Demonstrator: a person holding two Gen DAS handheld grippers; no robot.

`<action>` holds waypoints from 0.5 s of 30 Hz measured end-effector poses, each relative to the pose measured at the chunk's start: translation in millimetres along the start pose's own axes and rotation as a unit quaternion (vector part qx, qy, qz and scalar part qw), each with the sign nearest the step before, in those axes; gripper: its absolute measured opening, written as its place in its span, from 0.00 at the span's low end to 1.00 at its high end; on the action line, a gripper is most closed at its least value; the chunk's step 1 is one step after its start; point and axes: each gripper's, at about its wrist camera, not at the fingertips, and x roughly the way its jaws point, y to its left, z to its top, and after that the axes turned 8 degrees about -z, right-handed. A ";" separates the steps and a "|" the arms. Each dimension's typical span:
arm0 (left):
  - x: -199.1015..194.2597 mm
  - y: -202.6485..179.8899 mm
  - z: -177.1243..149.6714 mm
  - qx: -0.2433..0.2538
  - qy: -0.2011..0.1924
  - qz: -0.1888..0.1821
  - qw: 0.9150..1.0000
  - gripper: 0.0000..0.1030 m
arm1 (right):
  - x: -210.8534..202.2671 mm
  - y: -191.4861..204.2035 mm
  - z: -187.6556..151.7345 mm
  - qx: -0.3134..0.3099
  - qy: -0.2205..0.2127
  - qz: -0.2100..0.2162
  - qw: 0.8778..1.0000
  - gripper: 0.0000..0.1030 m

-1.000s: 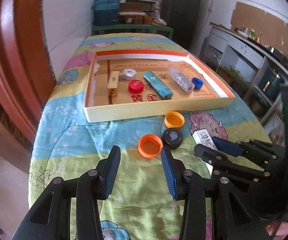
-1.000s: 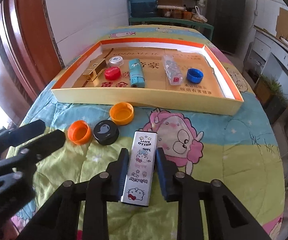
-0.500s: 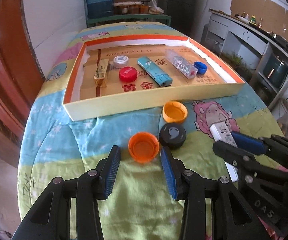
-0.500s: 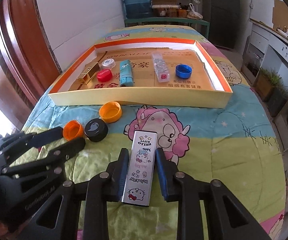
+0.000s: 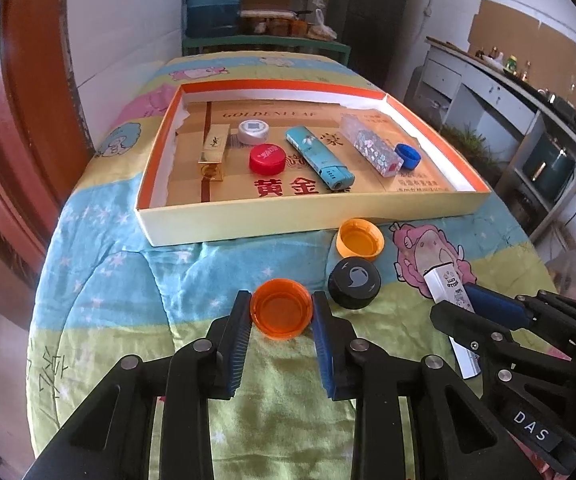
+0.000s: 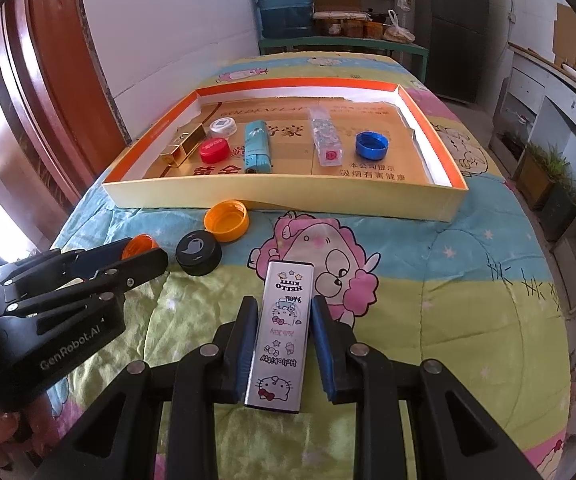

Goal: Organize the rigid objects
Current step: 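Grasp the white Hello Kitty box with the right tool while the left tool grasps the orange cap, then carry the Hello Kitty box and orange cap over the cardboard box with both tools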

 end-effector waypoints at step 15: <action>-32.9 -1.4 7.8 -0.025 -0.035 -0.025 0.999 0.29 | -18.3 -10.7 8.7 0.012 -0.025 0.012 1.000 0.25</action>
